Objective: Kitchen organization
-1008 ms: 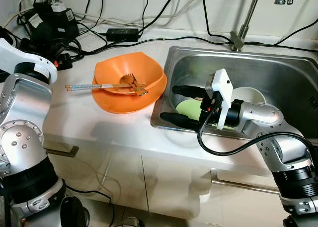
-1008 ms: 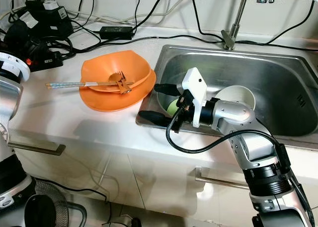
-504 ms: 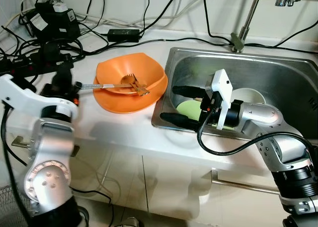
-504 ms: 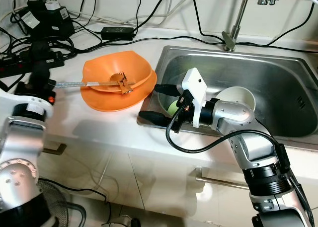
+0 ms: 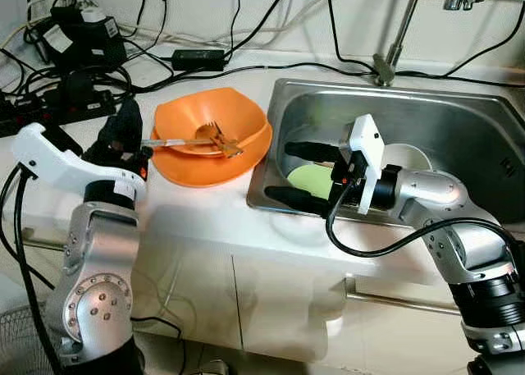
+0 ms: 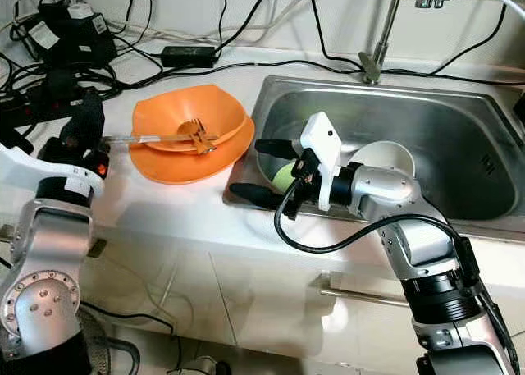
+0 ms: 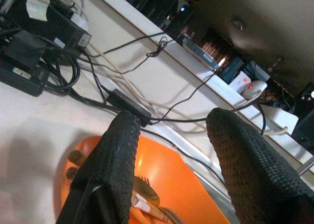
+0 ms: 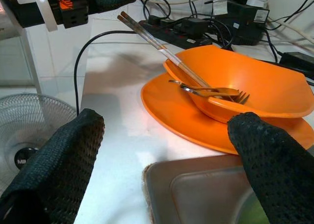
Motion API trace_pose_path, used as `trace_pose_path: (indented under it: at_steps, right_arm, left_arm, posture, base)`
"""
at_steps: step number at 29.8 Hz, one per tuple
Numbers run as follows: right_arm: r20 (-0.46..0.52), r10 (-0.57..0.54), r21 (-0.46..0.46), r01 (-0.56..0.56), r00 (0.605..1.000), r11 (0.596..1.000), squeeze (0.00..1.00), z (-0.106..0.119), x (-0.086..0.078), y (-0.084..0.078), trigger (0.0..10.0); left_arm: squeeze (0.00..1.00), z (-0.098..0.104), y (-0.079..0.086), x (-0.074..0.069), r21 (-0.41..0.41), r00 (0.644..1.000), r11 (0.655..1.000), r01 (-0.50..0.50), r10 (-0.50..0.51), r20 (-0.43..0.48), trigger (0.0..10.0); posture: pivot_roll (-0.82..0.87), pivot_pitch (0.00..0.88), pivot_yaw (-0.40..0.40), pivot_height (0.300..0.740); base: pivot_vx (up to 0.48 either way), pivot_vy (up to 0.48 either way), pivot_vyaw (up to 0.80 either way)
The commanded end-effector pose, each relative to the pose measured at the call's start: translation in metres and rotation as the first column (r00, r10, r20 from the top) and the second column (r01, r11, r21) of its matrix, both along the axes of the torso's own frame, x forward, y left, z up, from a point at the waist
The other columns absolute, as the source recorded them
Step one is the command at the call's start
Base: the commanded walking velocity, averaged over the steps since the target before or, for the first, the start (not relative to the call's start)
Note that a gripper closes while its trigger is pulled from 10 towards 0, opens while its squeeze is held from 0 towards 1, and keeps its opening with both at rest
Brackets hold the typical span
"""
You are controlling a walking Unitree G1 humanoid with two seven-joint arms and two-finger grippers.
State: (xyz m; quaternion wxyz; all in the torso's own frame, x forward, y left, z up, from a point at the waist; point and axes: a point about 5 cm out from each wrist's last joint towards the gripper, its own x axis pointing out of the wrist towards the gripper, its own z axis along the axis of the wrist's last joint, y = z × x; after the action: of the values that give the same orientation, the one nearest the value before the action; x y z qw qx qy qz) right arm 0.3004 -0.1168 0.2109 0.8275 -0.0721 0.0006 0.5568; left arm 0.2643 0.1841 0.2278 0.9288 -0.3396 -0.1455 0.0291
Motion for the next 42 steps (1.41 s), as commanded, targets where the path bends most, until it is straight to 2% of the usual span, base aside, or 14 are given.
trace_pose_path:
  at_steps: [1,7,14,15,17,18,21,24,35,42]
  right_arm:
    - [0.012,0.005,-0.016,-0.005,1.0,1.0,0.0,0.003,0.0,-0.001,10.0]
    - [0.011,0.005,-0.018,-0.004,1.0,1.0,0.0,0.003,-0.001,-0.001,10.0]
    - [0.011,0.003,-0.018,-0.003,1.0,1.0,0.0,0.002,0.0,-0.001,10.0]
    - [0.012,0.005,-0.02,-0.005,1.0,1.0,0.0,0.002,0.0,-0.001,10.0]
    - [0.013,0.006,-0.022,-0.006,1.0,1.0,0.0,0.002,-0.001,-0.001,10.0]
    - [0.013,0.009,-0.024,-0.009,1.0,1.0,0.0,0.002,-0.001,-0.001,10.0]
    - [0.012,0.025,-0.037,-0.024,1.0,0.999,0.0,0.002,-0.003,-0.002,10.0]
    - [0.013,0.024,-0.042,-0.024,1.0,0.999,0.0,0.002,-0.003,-0.004,10.0]
    - [0.018,0.015,-0.041,-0.014,1.0,0.999,0.0,0.002,-0.003,-0.003,10.0]
    - [0.015,0.01,-0.039,-0.009,1.0,0.999,0.0,0.0,-0.003,-0.002,10.0]
  left_arm:
    - [1.0,0.0,-0.001,-0.002,0.019,1.0,1.0,-0.01,0.01,0.006,10.0]
    - [1.0,-0.006,-0.001,-0.002,0.038,0.998,0.998,-0.052,0.052,-0.023,10.0]
    - [1.0,-0.003,-0.006,0.002,0.036,0.997,0.998,-0.06,0.062,-0.038,10.0]
    - [0.89,-0.006,-0.006,0.003,0.019,0.997,0.998,-0.053,0.054,-0.056,10.0]
    - [0.89,-0.009,-0.007,0.004,0.007,0.997,0.999,-0.048,0.048,-0.068,10.0]
    - [0.0,-0.013,-0.007,0.005,-0.01,0.995,0.999,-0.049,0.048,-0.091,10.0]
    - [0.0,-0.027,-0.01,0.009,-0.082,0.989,0.996,-0.037,0.025,-0.149,10.0]
    - [0.0,-0.032,-0.014,0.011,-0.129,0.986,0.991,-0.021,0.0,-0.164,10.0]
    - [0.0,-0.036,-0.017,0.018,-0.141,0.983,0.99,-0.016,-0.01,-0.182,10.0]
    - [0.0,-0.032,-0.007,0.019,-0.11,0.986,0.993,-0.042,0.024,-0.164,10.0]
  posture:
    - [0.01,0.046,0.048,0.74]
    - [0.01,0.046,0.051,0.74]
    - [0.01,0.041,0.054,0.74]
    - [0.01,0.04,0.054,0.74]
    - [0.01,0.04,0.054,0.74]
    - [0.01,0.038,0.054,0.74]
    - [0.0,0.037,0.054,0.74]
    - [0.0,0.036,0.054,0.74]
    - [0.0,0.037,0.061,0.74]
    - [0.0,0.041,0.064,0.74]
  base:
    - [0.0,0.0,0.0]
    - [0.0,0.0,0.0]
    - [0.0,0.0,0.0]
    - [0.0,0.0,0.0]
    - [0.0,0.0,0.0]
    - [0.0,0.0,0.0]
    - [0.0,0.0,0.0]
    - [0.0,0.0,0.0]
    - [0.0,0.0,0.0]
    - [0.0,0.0,0.0]
